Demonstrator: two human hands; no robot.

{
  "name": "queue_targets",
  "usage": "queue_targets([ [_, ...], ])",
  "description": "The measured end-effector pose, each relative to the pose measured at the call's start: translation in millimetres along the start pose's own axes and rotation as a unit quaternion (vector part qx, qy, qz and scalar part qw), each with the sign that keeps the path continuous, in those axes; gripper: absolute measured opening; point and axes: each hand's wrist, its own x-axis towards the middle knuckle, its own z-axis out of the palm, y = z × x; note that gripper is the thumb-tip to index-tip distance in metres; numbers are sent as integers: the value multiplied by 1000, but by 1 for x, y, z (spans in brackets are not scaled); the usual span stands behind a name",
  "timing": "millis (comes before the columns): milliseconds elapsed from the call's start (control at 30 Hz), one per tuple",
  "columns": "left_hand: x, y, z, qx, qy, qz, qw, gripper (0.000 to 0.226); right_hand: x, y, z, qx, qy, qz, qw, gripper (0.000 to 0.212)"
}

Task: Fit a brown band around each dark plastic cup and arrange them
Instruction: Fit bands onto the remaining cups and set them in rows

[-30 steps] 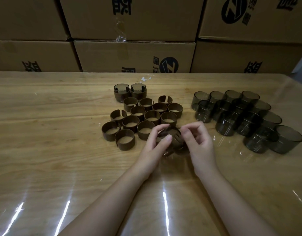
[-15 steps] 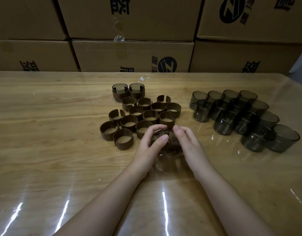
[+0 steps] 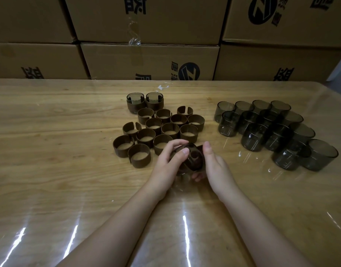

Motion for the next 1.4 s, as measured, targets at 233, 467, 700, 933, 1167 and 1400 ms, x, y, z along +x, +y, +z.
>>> queue_targets([
  [233,0,1,0,-12,11,4,1000,38,1,4,5,20,19,4,1000,39],
  [467,1,2,-4,-63,1,-37,997,49,1,4,5,44,24,2,999,41],
  [700,6,5,-12,-258,-5,-113,960,49,2,1,7,77,-49,-15,996,31],
  [933,10,2,-19,-314,-54,-130,939,45,0,-3,7,131,-130,24,983,54],
  [1167,11,-3,-21,-347,-38,-128,928,50,-2,1,9,201,-148,48,967,57],
  [1400,8,4,-20,-356,-63,-120,924,55,-2,1,12,216,-138,31,966,58],
])
